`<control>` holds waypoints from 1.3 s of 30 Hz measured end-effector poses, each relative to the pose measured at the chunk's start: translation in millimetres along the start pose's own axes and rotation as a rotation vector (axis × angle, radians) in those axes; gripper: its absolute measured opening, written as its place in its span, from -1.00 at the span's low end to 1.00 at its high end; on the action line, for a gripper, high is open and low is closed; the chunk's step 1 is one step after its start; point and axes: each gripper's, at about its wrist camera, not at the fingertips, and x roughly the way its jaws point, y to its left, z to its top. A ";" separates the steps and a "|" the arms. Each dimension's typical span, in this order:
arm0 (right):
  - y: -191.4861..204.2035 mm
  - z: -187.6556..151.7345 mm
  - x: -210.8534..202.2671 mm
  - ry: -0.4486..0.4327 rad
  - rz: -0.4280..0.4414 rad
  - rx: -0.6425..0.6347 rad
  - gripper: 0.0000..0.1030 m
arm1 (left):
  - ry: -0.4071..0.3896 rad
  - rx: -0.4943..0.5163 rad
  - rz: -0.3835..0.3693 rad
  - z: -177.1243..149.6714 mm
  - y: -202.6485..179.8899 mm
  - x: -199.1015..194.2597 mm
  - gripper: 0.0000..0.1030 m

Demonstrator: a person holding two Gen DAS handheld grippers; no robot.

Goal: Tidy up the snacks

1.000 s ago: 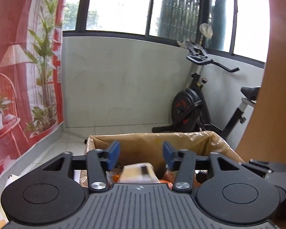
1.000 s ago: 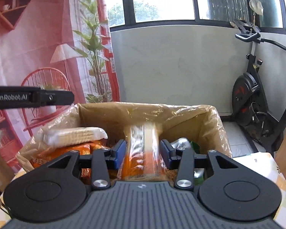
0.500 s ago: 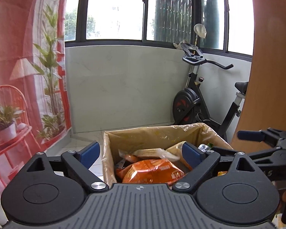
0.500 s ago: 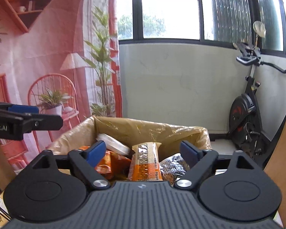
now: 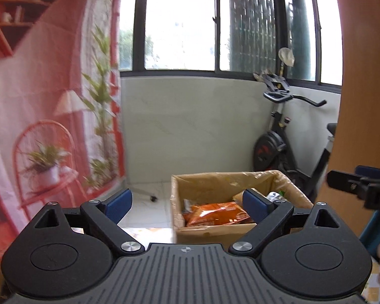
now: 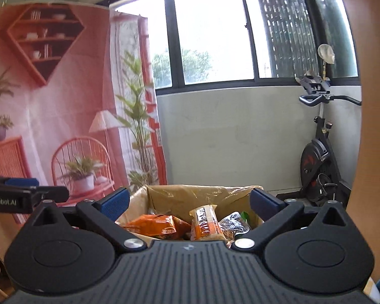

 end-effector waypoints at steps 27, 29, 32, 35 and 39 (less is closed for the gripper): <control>51.6 -1.7 -141.2 -0.062 0.023 -0.022 1.00 | -0.149 -0.016 0.043 -15.0 -22.3 -125.6 0.85; 49.8 -1.7 -140.5 -0.057 0.021 -0.018 1.00 | -0.147 -0.016 0.049 -15.5 -22.0 -126.7 0.85; 48.6 -1.7 -141.5 -0.054 0.015 -0.012 1.00 | -0.142 -0.019 0.057 -16.0 -21.7 -126.7 0.85; 47.6 -1.5 -141.1 -0.053 0.013 -0.007 1.00 | -0.137 -0.022 0.067 -17.2 -20.1 -127.4 0.85; 49.2 -1.8 -141.2 -0.050 0.015 -0.009 1.00 | -0.130 -0.033 0.069 -18.4 -17.9 -128.2 0.85</control>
